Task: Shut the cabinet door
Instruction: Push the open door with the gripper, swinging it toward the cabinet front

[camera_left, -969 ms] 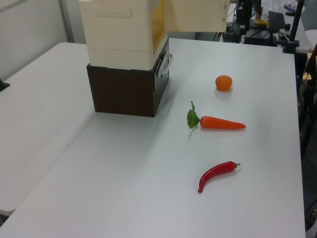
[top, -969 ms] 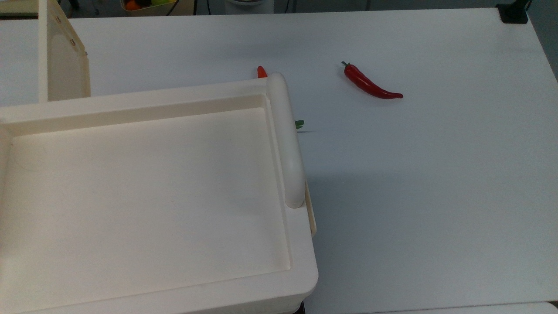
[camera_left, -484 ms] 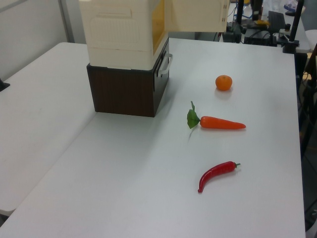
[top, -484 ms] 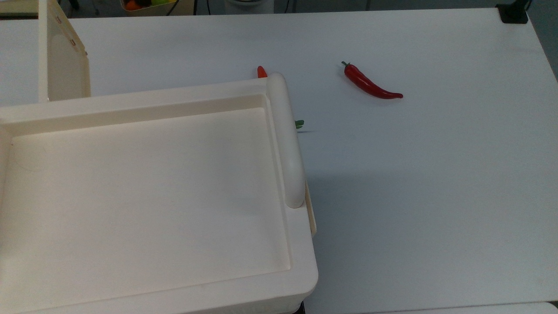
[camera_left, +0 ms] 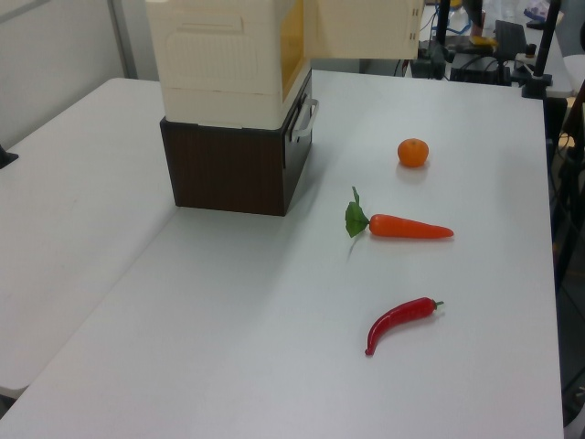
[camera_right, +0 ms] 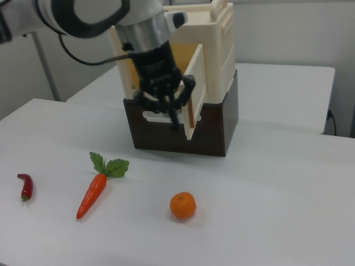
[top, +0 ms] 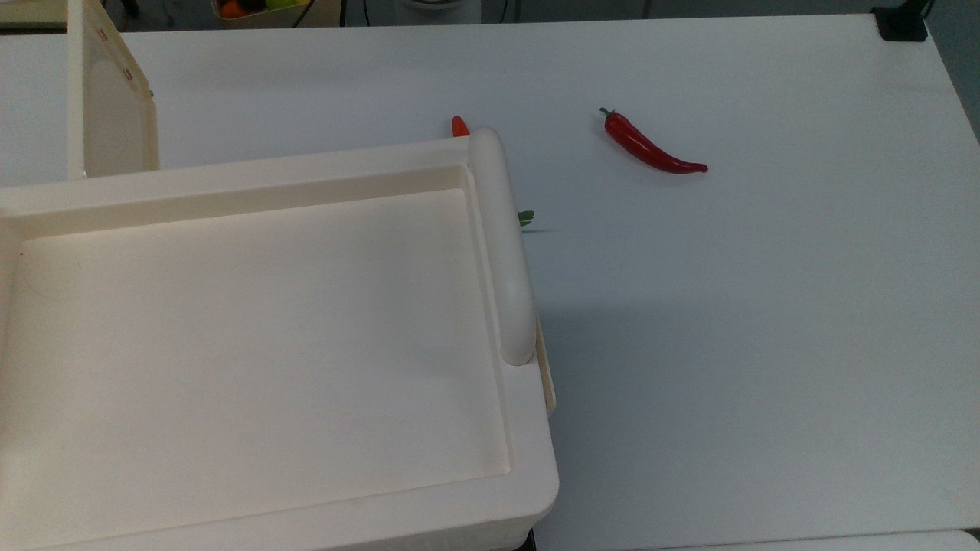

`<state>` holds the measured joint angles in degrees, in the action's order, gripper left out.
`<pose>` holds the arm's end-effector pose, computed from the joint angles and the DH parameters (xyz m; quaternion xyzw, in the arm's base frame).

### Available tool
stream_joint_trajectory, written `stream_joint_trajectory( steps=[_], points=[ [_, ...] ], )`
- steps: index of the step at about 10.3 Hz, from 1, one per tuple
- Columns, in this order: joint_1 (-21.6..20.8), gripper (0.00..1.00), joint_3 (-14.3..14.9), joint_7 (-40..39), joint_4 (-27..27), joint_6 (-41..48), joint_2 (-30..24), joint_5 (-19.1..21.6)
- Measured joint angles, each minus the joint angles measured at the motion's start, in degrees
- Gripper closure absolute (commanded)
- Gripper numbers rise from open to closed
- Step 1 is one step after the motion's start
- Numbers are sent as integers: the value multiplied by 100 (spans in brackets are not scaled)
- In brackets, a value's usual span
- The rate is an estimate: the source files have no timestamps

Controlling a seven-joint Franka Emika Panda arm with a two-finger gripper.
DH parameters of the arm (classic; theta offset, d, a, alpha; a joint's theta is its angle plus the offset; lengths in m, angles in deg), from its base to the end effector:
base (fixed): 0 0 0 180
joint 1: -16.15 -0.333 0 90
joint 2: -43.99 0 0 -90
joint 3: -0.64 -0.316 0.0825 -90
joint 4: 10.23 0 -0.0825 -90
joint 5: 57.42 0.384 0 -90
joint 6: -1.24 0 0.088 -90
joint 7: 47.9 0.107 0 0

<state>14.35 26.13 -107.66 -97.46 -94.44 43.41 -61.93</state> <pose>0.5108 -0.2341 0.6625 0.9471 0.3091 0.0336 0.0798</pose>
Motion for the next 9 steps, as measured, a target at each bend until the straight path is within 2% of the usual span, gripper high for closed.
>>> stream_joint_trajectory(
  steps=[2,5,7,9],
  points=[
    [-16,100,6,-41,-12,-1024,371,88],
    [-15,100,91,-439,-8,-2060,753,690],
    [-17,100,141,-719,-15,-2215,832,1016],
    [-191,100,128,-808,-50,-2216,869,1278]
  ],
)
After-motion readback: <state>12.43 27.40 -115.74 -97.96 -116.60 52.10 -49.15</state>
